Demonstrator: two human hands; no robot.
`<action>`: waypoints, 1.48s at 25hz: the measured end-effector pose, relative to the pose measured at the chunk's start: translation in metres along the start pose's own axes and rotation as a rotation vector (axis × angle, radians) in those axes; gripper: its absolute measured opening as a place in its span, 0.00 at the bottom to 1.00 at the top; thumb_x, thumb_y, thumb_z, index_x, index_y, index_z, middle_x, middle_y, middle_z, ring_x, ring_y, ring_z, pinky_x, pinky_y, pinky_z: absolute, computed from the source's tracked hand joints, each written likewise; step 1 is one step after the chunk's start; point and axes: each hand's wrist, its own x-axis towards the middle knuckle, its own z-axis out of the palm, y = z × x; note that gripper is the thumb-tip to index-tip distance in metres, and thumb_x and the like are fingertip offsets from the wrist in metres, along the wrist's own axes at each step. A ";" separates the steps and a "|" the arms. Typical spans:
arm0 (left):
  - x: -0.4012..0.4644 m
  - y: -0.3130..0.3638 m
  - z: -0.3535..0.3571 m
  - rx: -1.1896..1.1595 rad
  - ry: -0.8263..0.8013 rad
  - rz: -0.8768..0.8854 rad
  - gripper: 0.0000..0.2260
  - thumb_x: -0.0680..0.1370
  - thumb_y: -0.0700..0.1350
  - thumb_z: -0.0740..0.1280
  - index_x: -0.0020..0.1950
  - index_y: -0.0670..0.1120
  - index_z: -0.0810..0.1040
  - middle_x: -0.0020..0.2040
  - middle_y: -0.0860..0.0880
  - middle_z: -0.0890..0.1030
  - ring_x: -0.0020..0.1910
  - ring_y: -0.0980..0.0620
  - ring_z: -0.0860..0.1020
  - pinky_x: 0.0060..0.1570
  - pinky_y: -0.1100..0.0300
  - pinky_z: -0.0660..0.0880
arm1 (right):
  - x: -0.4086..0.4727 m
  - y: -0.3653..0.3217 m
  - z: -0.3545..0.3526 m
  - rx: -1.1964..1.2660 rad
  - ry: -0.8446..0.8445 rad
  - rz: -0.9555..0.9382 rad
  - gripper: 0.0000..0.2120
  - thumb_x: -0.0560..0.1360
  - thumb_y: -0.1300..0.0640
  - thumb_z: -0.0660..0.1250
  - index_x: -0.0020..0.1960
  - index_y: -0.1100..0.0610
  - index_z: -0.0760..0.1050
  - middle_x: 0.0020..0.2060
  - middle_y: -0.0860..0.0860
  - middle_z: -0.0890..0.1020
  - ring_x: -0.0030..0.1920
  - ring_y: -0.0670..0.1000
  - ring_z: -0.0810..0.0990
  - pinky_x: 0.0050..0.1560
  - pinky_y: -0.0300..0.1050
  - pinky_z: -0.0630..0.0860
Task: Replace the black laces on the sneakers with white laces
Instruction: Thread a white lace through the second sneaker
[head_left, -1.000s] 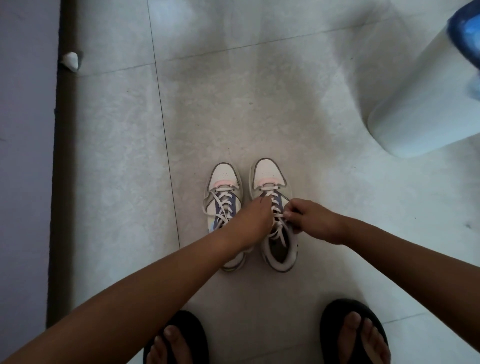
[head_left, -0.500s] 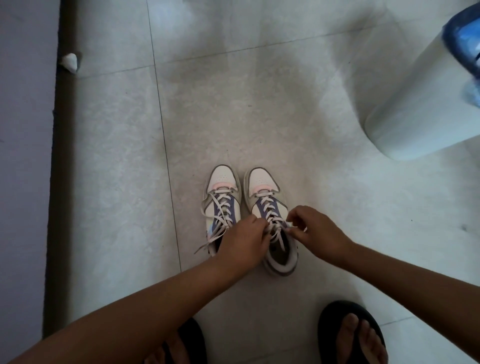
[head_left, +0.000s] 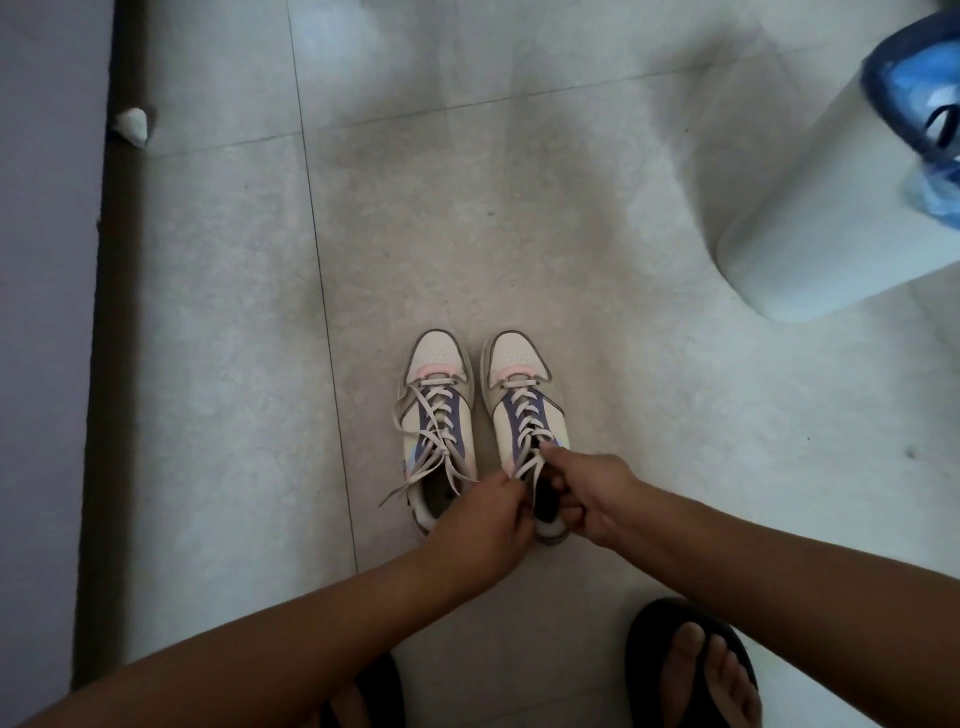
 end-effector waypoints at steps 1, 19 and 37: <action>0.002 0.001 0.001 -0.065 0.048 -0.067 0.06 0.78 0.42 0.60 0.53 0.42 0.72 0.50 0.44 0.74 0.46 0.47 0.74 0.43 0.59 0.69 | 0.000 0.000 0.003 0.022 0.007 0.010 0.15 0.75 0.55 0.69 0.34 0.59 0.68 0.28 0.53 0.68 0.18 0.46 0.61 0.16 0.30 0.56; 0.065 -0.015 -0.013 0.138 0.005 0.048 0.31 0.77 0.42 0.63 0.77 0.44 0.52 0.77 0.48 0.53 0.76 0.50 0.51 0.72 0.53 0.53 | 0.002 -0.007 0.008 -0.157 0.021 -0.175 0.15 0.75 0.53 0.65 0.33 0.57 0.68 0.28 0.53 0.70 0.25 0.51 0.65 0.17 0.35 0.60; 0.058 -0.018 -0.052 -0.527 -0.038 -0.159 0.22 0.76 0.44 0.68 0.69 0.47 0.69 0.60 0.50 0.76 0.60 0.55 0.74 0.55 0.65 0.71 | 0.012 -0.038 -0.038 -0.614 -0.076 -0.618 0.10 0.76 0.51 0.66 0.54 0.55 0.76 0.44 0.50 0.79 0.41 0.46 0.75 0.37 0.36 0.70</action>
